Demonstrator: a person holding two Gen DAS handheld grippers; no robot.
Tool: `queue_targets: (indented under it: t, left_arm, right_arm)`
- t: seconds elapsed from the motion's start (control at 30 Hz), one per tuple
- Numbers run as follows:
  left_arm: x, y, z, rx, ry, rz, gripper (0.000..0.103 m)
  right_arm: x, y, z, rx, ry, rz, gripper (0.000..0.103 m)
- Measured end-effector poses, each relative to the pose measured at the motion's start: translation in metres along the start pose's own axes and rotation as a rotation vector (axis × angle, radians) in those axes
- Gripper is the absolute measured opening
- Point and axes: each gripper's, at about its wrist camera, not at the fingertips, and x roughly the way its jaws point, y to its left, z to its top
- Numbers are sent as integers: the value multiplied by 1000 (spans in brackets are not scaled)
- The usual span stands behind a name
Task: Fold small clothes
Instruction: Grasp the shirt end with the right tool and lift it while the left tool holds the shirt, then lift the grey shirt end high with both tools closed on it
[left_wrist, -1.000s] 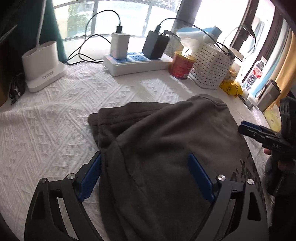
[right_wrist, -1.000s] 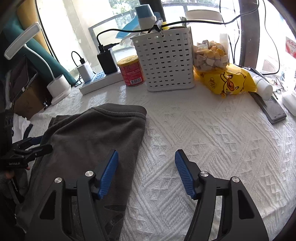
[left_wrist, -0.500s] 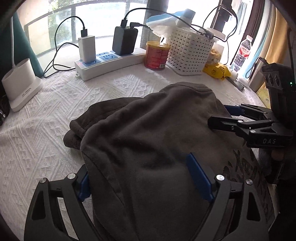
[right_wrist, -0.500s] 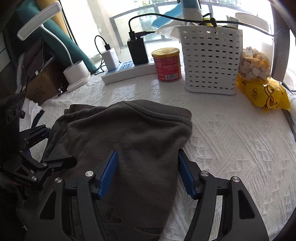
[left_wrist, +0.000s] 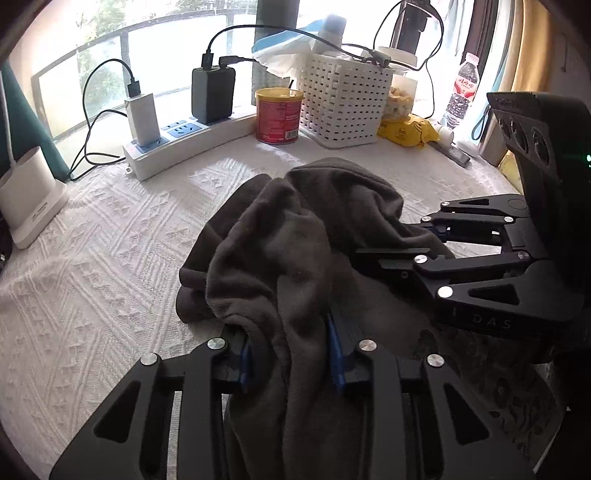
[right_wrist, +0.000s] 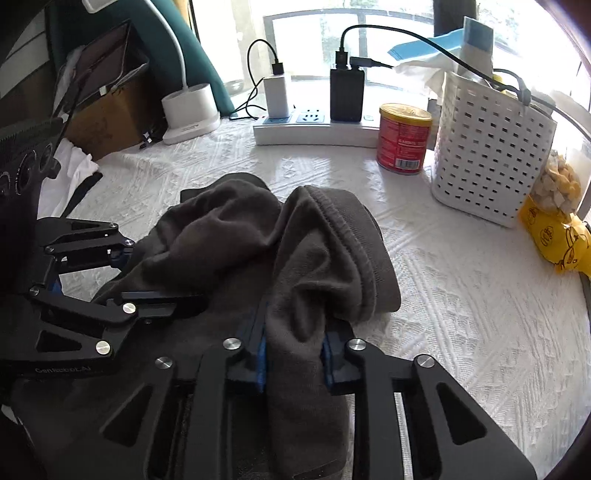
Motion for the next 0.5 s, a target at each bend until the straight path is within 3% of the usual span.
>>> queue_targets:
  t: [0.5]
  left_arm:
    - [-27,-14,-18,-44,-68,-56,25]
  right_arm:
    - [-31,3,-23,64,-55,43,18]
